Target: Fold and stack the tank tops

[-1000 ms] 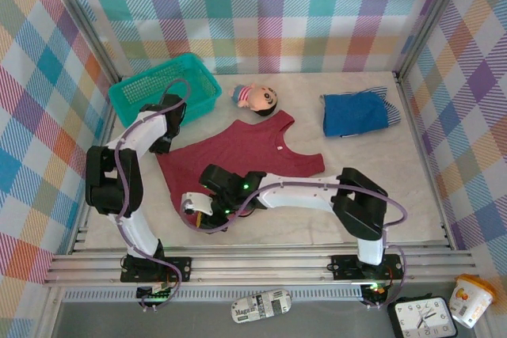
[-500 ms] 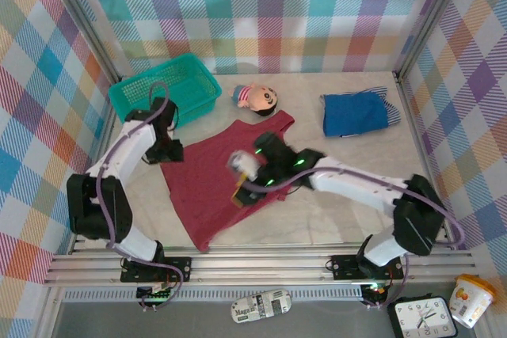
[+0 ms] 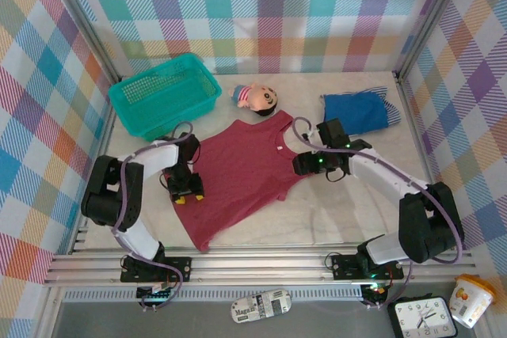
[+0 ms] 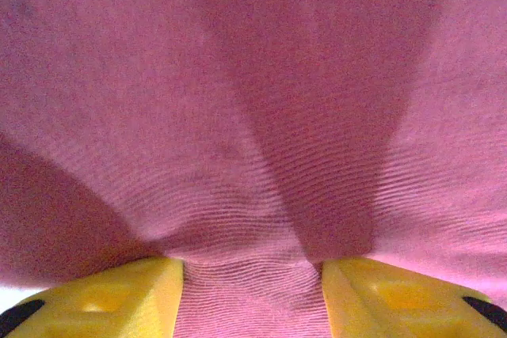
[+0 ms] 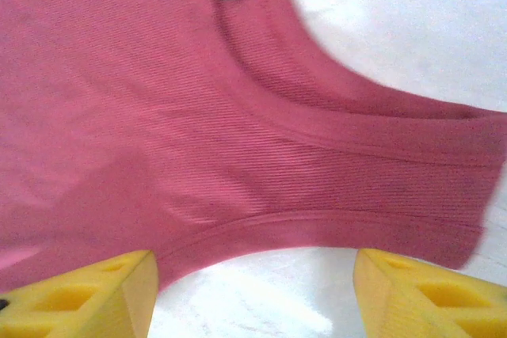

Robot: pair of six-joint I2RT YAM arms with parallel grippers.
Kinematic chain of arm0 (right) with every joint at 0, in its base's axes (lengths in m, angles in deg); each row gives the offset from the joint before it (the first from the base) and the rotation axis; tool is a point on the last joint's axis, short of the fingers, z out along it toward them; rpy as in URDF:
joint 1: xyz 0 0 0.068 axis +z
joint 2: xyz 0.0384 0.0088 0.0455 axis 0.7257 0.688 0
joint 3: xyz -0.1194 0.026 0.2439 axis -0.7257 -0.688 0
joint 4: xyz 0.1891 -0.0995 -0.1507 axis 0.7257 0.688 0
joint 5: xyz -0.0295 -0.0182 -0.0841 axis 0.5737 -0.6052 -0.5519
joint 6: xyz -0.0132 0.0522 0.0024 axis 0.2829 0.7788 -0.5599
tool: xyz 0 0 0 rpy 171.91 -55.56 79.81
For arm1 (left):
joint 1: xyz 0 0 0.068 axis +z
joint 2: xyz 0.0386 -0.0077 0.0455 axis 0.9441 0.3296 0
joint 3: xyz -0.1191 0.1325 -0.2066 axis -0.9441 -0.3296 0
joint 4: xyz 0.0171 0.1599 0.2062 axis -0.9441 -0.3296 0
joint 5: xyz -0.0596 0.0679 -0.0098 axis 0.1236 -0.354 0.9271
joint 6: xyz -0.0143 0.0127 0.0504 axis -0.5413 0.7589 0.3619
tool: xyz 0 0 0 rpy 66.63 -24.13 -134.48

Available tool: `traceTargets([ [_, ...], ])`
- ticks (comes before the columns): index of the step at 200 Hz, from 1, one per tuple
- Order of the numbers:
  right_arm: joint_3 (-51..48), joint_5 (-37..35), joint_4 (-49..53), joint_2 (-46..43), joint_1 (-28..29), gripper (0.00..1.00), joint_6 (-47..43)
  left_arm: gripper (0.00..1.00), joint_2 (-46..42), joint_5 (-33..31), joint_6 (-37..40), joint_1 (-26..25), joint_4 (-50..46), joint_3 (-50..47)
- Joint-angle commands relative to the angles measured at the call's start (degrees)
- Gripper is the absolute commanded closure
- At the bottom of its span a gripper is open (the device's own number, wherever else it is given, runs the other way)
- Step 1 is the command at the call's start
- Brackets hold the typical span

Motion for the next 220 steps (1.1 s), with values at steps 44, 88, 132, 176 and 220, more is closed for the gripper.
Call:
traceTargets([
  [44,4.07,6.89,-1.89,8.17,0.68,0.42,-1.91,0.47,6.82,-10.77,2.21,-0.5,-1.9,10.39],
  [88,1.41,6.48,-1.64,2.32,11.6,0.38,-17.35,0.44,-9.29,-7.74,-5.6,-3.04,-7.88,2.04],
  [132,-0.02,4.64,-0.09,3.49,14.66,0.36,-34.79,0.44,-23.48,-2.9,-18.93,-11.08,-11.22,-9.59],
  [176,-1.11,7.25,-4.13,6.01,15.04,0.35,-40.6,0.43,-30.34,0.24,-29.97,-17.68,-5.93,-19.35],
  [220,-2.62,6.01,-5.27,9.38,17.86,0.35,-43.71,0.43,-28.44,-1.38,-30.4,-19.65,-2.28,-21.45],
])
